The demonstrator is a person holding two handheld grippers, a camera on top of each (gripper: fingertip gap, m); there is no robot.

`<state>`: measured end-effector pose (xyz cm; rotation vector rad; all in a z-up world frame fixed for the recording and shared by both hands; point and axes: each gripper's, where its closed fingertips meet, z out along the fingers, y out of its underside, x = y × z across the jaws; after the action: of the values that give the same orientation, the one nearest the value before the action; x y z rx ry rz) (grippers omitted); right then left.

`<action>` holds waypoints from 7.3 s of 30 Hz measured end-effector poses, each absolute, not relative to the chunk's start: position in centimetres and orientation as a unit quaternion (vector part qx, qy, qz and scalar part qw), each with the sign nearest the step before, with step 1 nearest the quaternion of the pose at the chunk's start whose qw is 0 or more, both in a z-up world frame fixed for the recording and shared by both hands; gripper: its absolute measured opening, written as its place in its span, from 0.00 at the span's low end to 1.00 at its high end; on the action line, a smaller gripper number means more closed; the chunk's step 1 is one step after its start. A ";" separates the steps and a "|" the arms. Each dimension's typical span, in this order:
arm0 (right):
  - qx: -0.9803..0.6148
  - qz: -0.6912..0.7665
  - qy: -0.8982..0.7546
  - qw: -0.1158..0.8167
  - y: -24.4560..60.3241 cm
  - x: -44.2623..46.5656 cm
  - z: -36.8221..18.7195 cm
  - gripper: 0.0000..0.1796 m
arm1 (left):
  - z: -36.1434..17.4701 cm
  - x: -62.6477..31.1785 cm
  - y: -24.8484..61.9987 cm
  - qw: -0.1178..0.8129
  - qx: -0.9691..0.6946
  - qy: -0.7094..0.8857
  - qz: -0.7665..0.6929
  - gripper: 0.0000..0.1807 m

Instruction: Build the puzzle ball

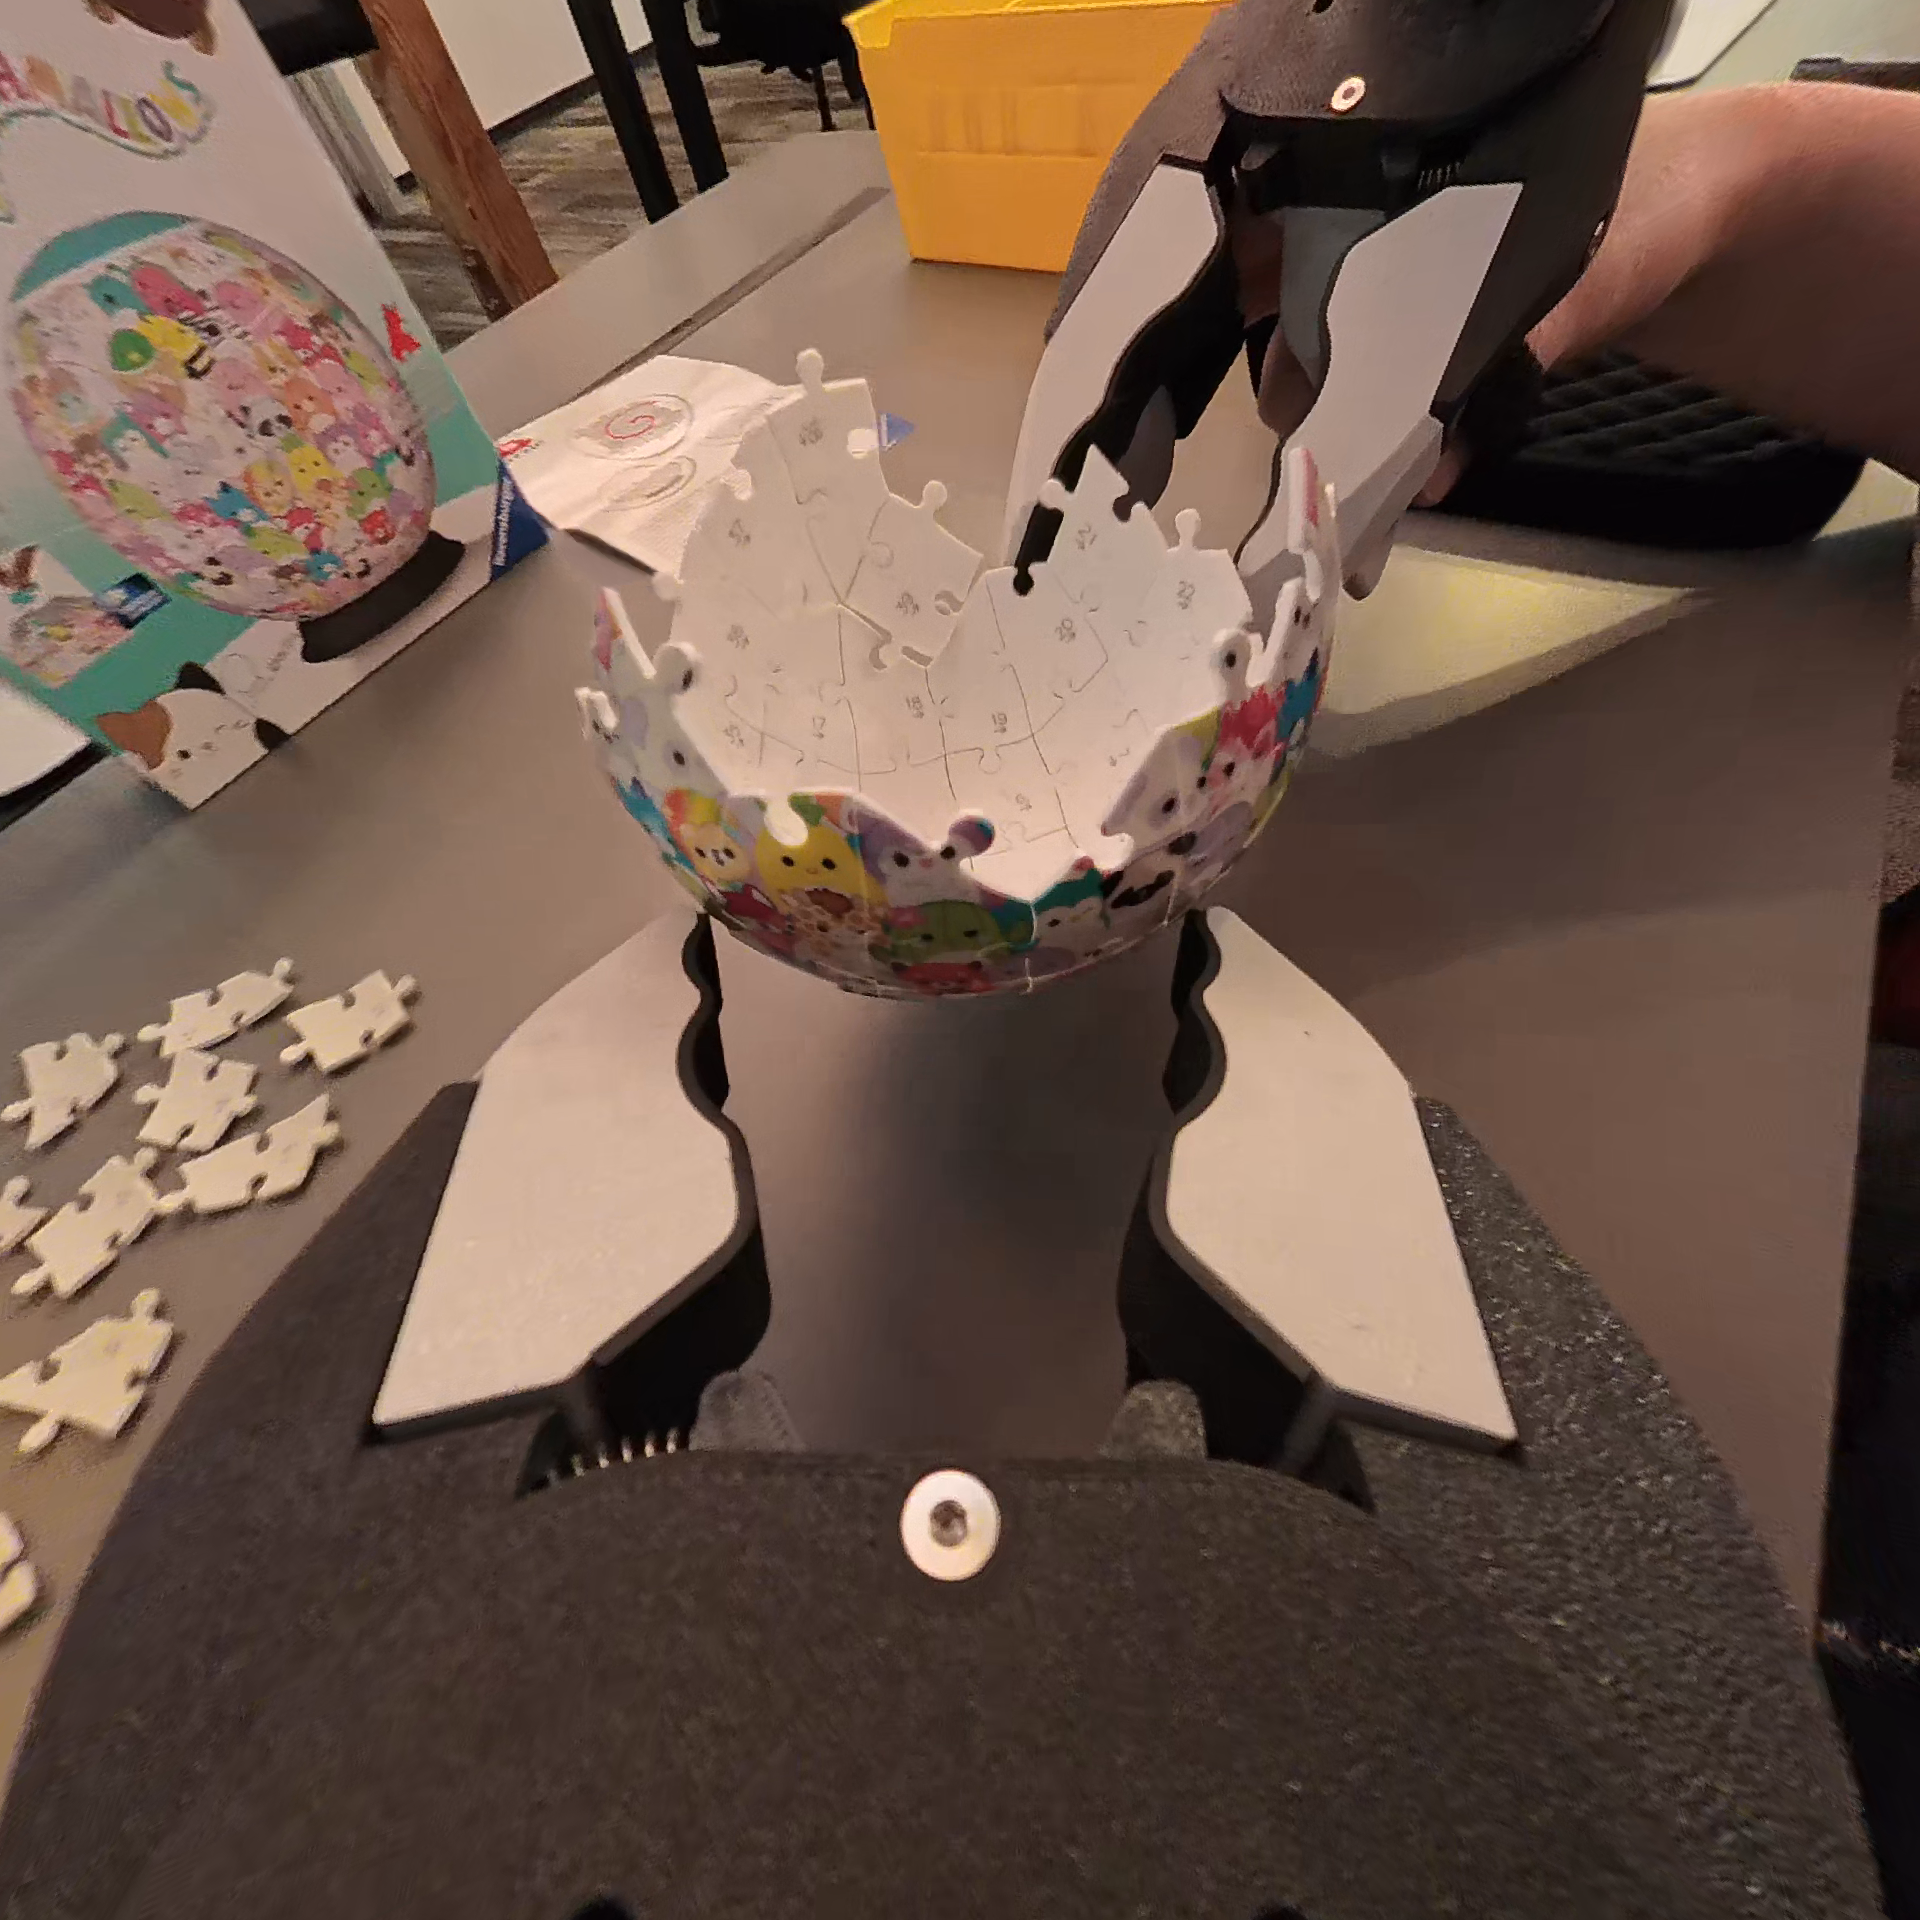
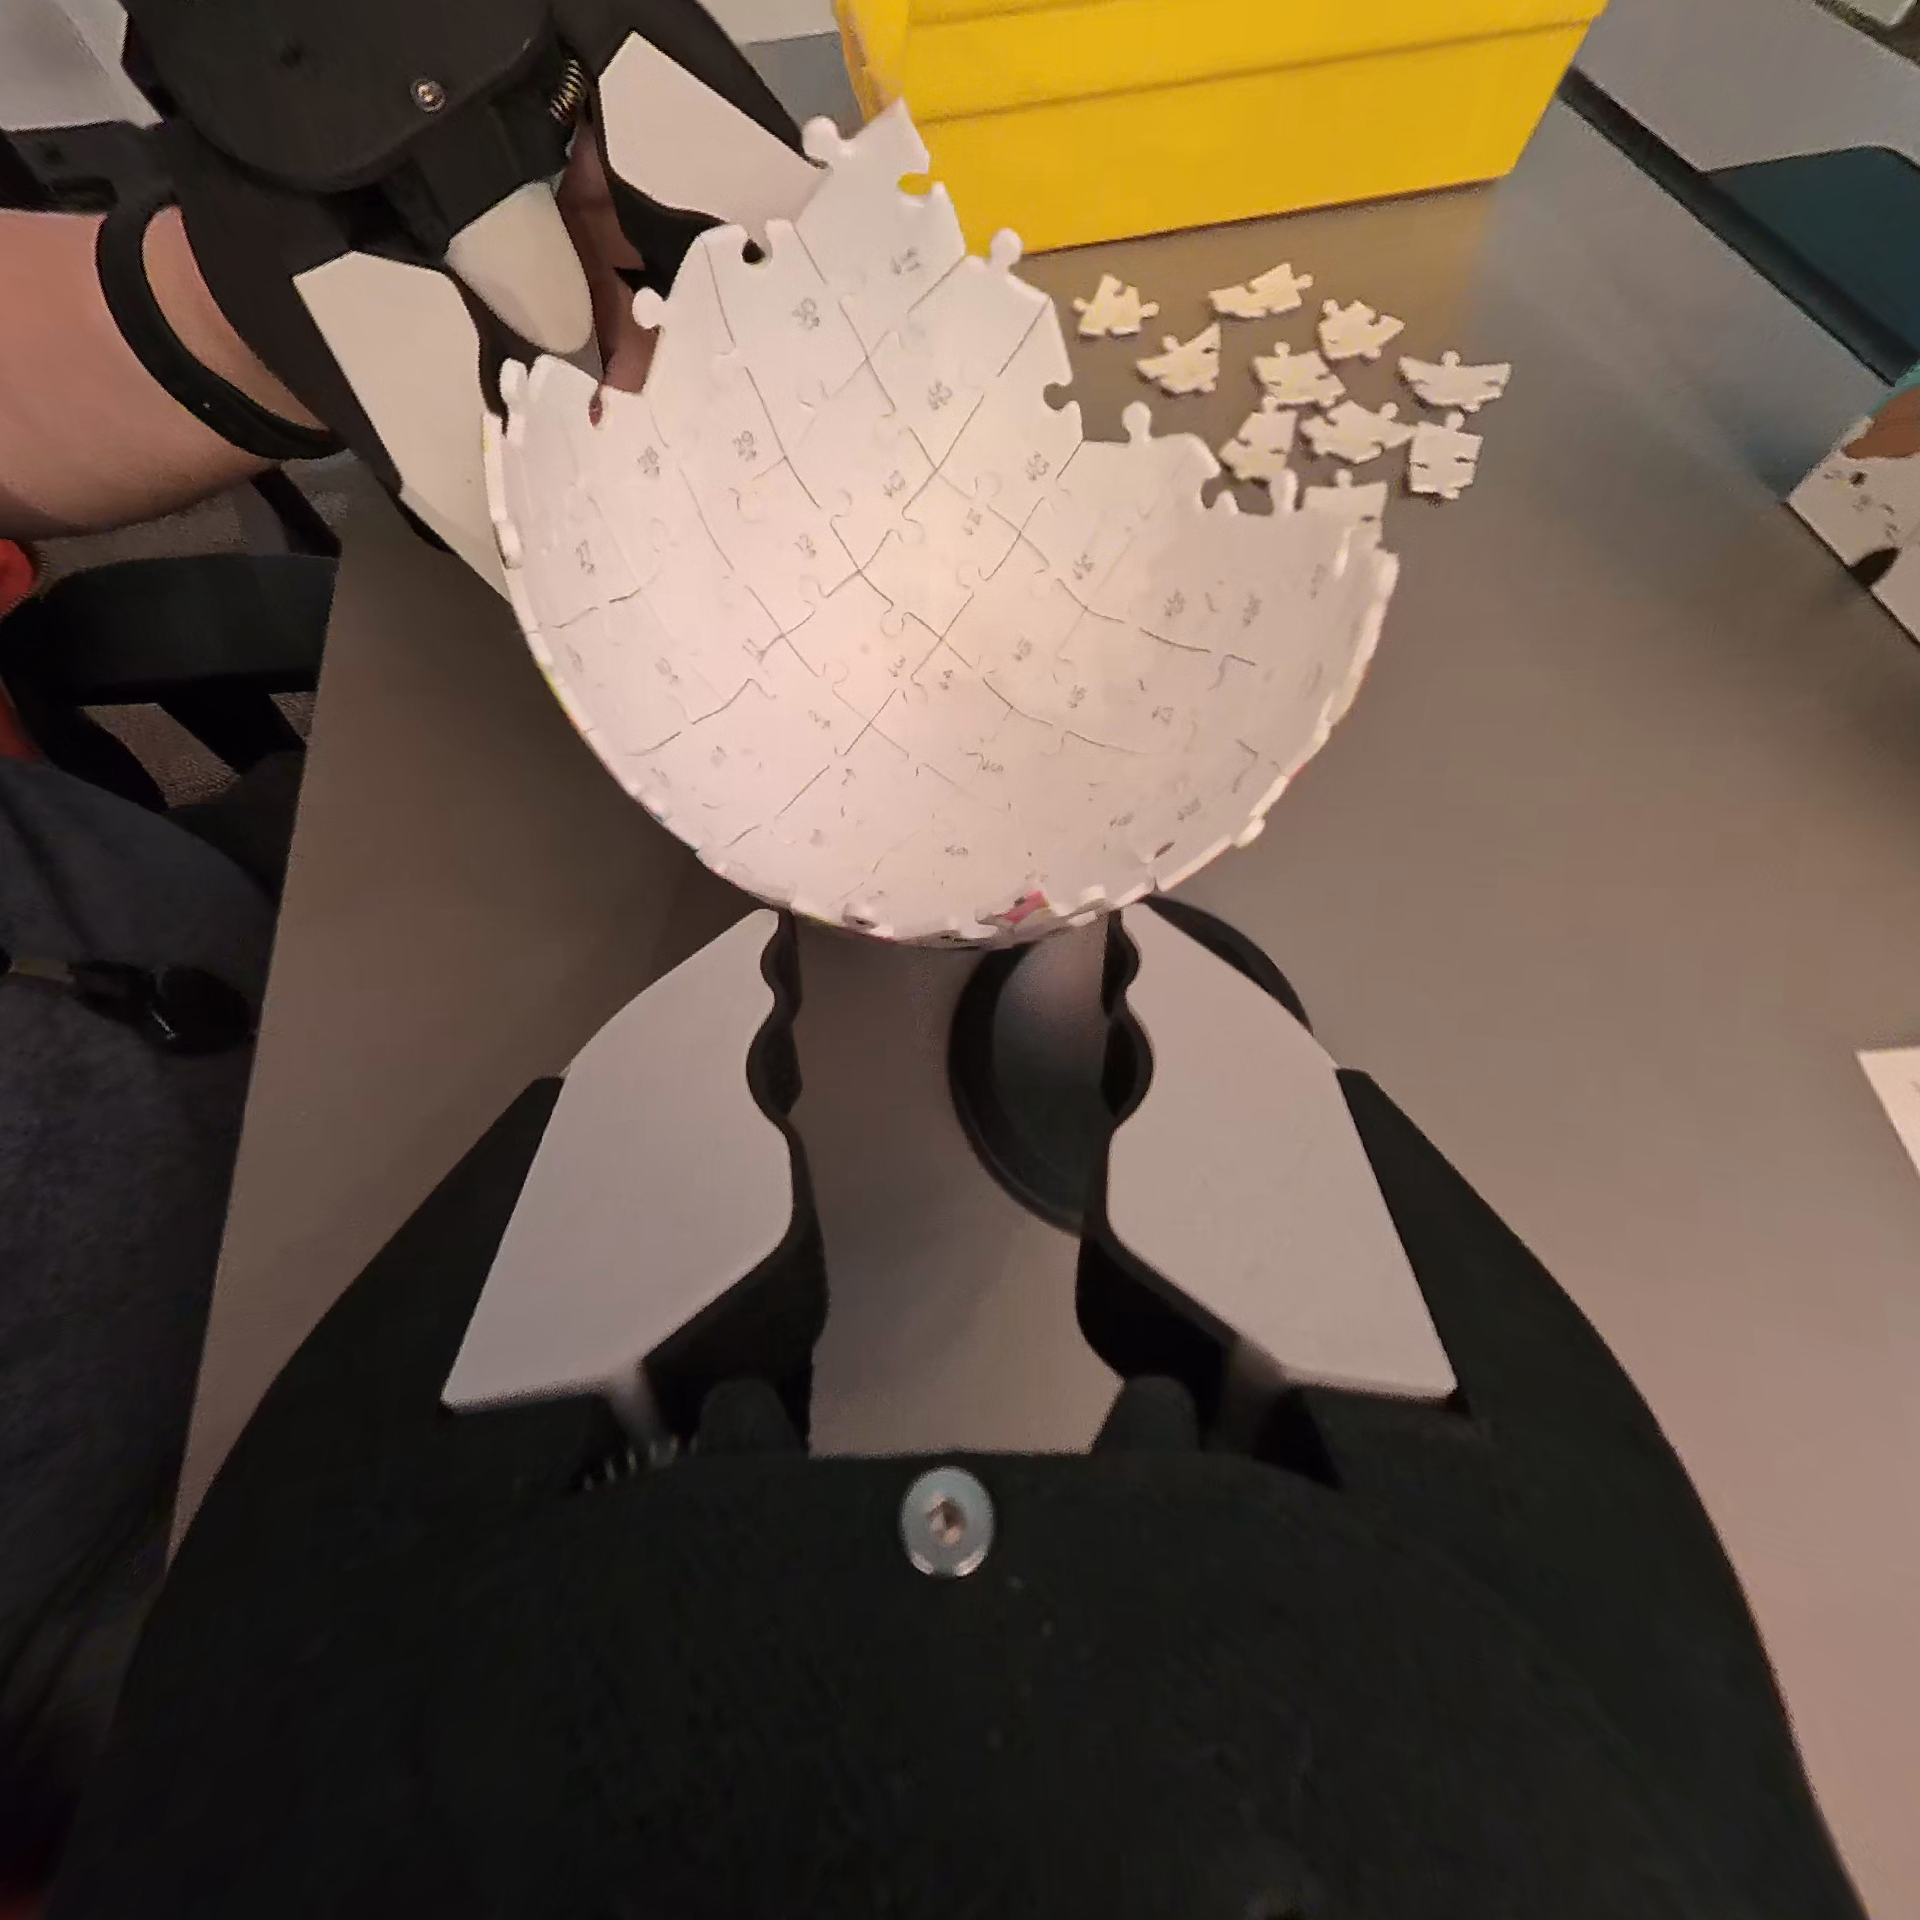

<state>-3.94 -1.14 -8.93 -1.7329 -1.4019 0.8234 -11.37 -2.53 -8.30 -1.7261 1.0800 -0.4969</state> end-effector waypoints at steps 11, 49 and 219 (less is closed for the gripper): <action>-0.663 0.330 -0.584 0.332 -4.0 -11.1 -10.9 0.32 | -9.6 -18.3 -6.0 0.487 -0.749 0.412 -0.179 0.47; -0.696 0.284 -0.610 0.250 -3.9 -10.5 -13.7 0.34 | -9.6 -18.6 -4.8 0.436 -0.777 0.399 -0.219 0.45; -0.655 0.187 -0.727 0.091 6.9 -8.9 -15.4 0.01 | -8.9 -11.0 4.3 0.560 -0.734 0.329 -0.199 0.59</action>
<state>-8.89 6.95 -15.40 -1.9455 -2.1598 0.5563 -11.01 4.25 -8.87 -1.7301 0.7767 -0.4682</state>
